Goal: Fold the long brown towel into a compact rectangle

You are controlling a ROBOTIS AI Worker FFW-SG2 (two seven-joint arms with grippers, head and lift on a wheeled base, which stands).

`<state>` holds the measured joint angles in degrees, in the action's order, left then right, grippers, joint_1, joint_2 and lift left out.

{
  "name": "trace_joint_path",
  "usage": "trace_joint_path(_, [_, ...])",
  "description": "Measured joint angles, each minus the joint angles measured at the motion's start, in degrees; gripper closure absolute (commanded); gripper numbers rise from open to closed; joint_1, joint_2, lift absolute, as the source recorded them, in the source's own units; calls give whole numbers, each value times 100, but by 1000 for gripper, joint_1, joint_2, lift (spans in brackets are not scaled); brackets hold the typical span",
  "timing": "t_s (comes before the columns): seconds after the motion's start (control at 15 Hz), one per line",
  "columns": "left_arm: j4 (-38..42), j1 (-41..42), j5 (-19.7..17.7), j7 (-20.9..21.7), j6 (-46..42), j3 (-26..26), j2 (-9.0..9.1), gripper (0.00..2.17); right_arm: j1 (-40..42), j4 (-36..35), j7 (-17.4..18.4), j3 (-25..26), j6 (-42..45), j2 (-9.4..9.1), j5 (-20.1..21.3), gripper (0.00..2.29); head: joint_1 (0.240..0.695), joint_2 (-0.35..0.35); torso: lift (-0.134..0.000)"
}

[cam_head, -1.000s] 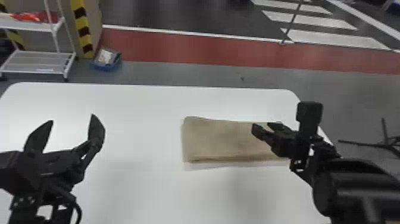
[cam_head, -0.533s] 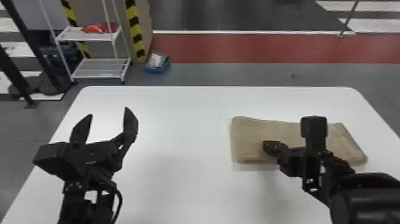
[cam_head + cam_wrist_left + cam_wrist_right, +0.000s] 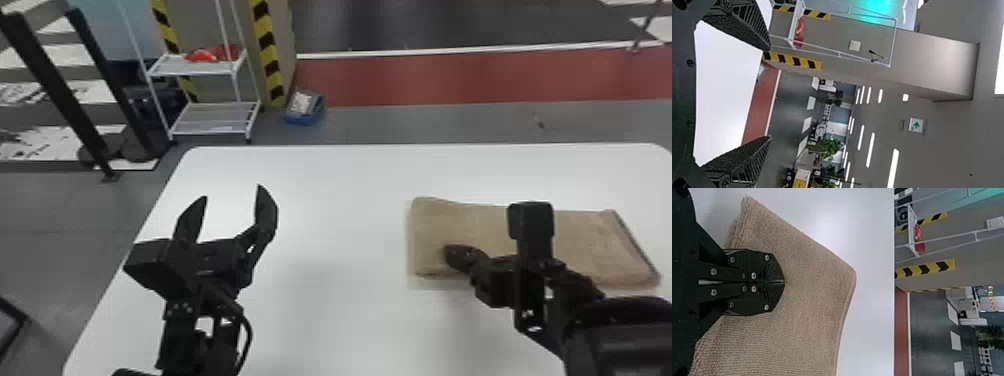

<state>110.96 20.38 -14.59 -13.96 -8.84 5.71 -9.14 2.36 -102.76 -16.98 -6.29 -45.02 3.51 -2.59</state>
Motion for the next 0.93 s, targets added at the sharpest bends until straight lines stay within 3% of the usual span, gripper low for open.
trace_joint_path(0.33, [3, -7, -4, 21, 1, 6, 1, 80, -67, 86, 91, -465, -42, -66, -16, 1895, 695, 185, -121])
trace_joint_path(0.53, [-1, -8, -9, 34, 1, 20, -12, 80, -91, 101, 201, -684, -32, -233, 52, 1895, 695, 218, -121])
trace_joint_path(0.73, [-10, -8, -13, 34, 1, 35, -36, 80, -98, 59, 407, -841, 10, -286, 64, 1878, 695, 229, -121])
trace_joint_path(0.93, [0, 14, 5, 40, 1, 44, -51, 80, 129, -420, 460, -595, 82, -275, 18, 1393, 695, 207, -121])
